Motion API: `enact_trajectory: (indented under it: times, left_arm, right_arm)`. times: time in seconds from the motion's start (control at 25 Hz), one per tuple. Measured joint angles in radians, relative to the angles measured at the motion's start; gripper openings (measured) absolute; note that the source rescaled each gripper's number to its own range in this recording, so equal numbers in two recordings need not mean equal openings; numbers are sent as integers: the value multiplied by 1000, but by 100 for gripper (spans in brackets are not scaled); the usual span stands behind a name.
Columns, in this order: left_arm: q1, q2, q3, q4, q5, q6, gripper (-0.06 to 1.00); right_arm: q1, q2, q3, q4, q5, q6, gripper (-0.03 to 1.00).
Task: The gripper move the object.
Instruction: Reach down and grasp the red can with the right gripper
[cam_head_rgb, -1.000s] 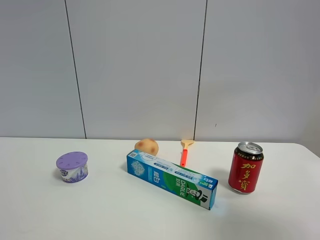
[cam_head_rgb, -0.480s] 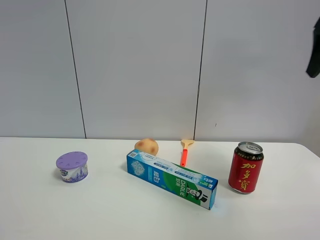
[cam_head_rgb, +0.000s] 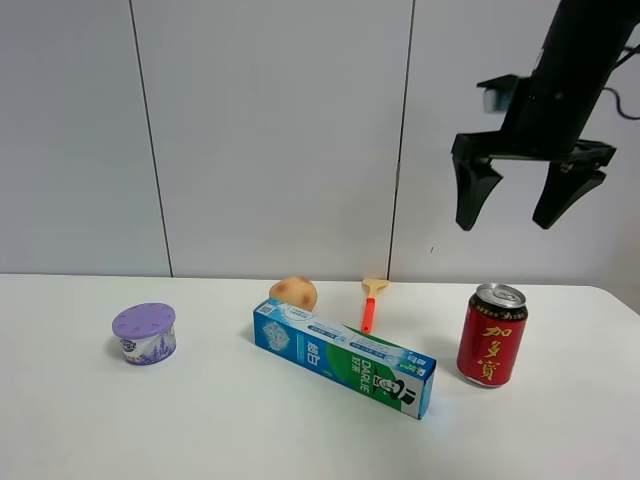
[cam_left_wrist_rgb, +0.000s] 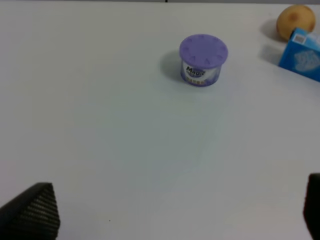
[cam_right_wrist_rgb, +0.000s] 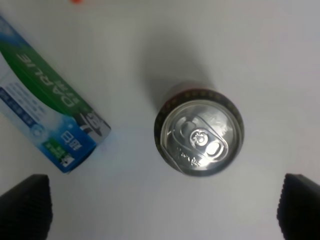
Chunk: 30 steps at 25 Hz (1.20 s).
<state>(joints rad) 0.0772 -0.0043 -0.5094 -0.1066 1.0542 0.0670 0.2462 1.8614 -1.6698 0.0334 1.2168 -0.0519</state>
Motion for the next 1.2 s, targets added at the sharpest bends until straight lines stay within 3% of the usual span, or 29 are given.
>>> enact_trajectory:
  times: [0.36, 1.2]
  left_arm:
    - [0, 0, 0, 0, 0, 0, 100]
    - [0, 0, 0, 0, 0, 0, 100]
  right_arm:
    - [3, 61, -2, -123, 0, 8, 72]
    - [3, 265, -2, -86, -56, -3, 72]
